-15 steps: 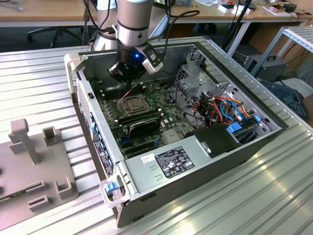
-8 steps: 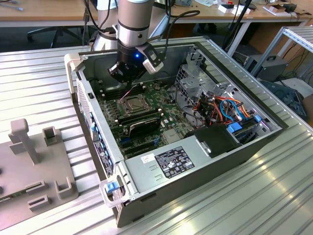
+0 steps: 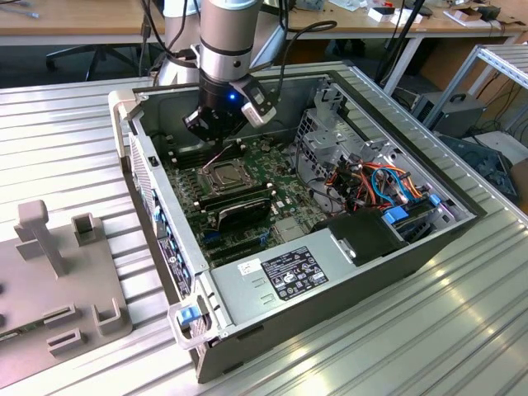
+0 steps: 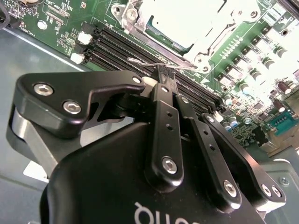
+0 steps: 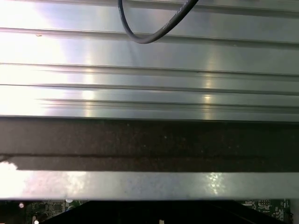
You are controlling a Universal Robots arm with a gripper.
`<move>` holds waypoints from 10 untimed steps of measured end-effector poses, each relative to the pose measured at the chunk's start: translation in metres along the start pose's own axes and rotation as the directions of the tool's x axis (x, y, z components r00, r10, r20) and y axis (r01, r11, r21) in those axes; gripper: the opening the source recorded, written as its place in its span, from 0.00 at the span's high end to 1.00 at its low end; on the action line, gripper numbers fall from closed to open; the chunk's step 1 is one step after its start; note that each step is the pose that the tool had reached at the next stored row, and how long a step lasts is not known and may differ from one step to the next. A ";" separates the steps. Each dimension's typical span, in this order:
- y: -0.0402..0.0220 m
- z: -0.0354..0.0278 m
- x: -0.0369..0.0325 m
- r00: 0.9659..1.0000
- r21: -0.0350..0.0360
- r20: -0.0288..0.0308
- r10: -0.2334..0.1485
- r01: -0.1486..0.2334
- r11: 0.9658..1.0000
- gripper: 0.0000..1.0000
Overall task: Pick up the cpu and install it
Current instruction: 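Install the first cpu locking lever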
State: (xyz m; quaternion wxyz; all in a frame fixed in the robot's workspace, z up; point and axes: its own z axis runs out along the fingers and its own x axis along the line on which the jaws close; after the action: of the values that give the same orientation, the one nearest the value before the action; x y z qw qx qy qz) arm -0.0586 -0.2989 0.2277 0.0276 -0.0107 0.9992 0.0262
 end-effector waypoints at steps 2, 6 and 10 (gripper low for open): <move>-0.0001 0.0012 -0.0012 1.000 0.000 0.000 0.000 0.000 1.000 0.89; -0.0003 0.0039 -0.0038 1.000 0.000 0.000 0.000 0.000 1.000 0.89; -0.0004 0.0066 -0.0047 1.000 0.000 0.000 0.000 0.000 1.000 0.89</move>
State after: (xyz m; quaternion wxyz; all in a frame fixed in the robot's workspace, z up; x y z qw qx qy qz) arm -0.0535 -0.2989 0.2214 0.0276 -0.0107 0.9992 0.0262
